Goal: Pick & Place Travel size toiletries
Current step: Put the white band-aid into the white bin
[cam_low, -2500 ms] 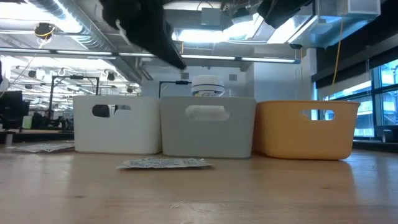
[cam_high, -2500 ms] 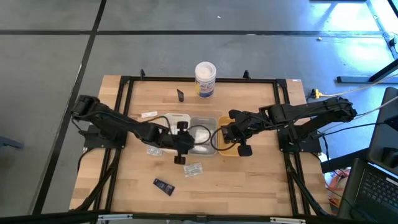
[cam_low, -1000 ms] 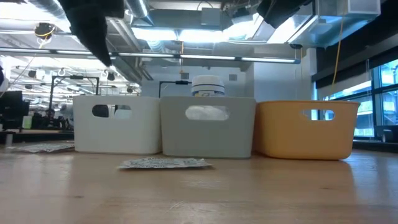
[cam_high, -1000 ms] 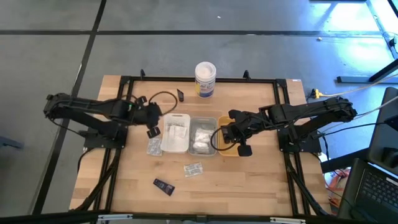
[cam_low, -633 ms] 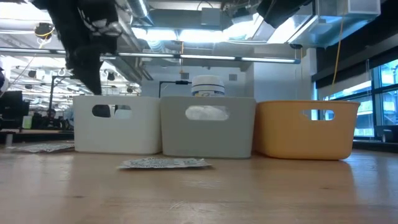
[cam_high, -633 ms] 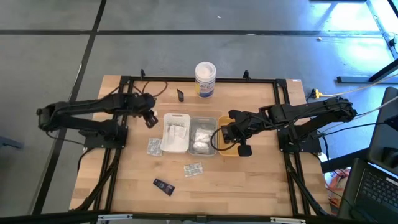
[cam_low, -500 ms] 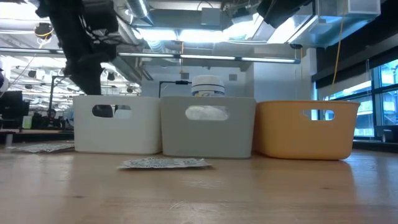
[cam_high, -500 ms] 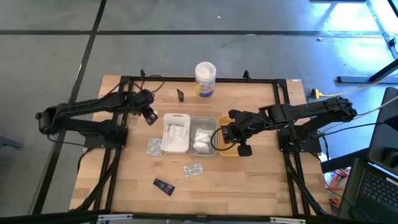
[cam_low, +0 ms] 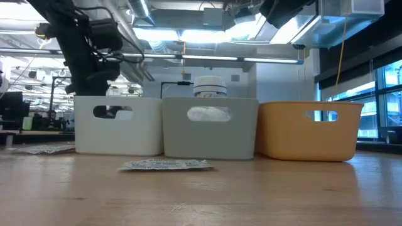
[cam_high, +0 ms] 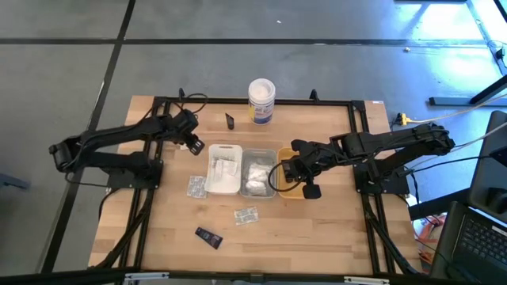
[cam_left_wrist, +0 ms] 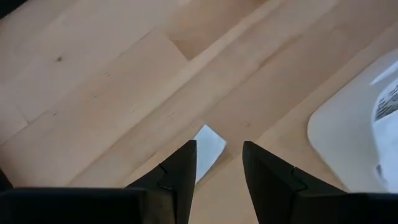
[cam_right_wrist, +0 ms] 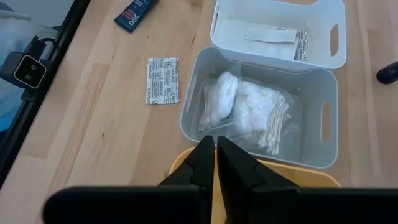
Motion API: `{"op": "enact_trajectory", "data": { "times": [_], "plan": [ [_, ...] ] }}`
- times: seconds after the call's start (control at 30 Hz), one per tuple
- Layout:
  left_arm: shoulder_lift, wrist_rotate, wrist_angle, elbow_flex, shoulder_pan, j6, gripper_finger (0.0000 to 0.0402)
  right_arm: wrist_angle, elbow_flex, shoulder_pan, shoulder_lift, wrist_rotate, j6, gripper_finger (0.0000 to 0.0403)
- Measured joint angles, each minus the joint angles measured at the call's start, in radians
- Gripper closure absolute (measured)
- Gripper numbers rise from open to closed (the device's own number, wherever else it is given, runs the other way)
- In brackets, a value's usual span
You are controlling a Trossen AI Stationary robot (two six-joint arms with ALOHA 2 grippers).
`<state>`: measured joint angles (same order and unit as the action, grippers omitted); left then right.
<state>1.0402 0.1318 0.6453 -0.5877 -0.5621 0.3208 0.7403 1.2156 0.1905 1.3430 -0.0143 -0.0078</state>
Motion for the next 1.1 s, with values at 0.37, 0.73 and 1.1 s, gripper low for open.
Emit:
{"op": "enact_trajectory", "data": {
  "times": [0.37, 0.73, 1.1],
  "plan": [
    [0.124, 0.009, -0.031, 0.000, 0.006, -0.169, 0.0274, 0.000, 0.000, 0.000, 0.000, 0.000, 0.000, 0.0381],
    [0.209, -0.057, -0.052, 0.000, 0.006, -0.394, 0.0274, 0.000, 0.000, 0.000, 0.000, 0.000, -0.001, 0.0381],
    [0.217, -0.089, -0.162, 0.021, 0.006, -0.448, 0.0274, 0.000, 0.000, 0.000, 0.000, 0.000, -0.001, 0.0381]
  ]
}}
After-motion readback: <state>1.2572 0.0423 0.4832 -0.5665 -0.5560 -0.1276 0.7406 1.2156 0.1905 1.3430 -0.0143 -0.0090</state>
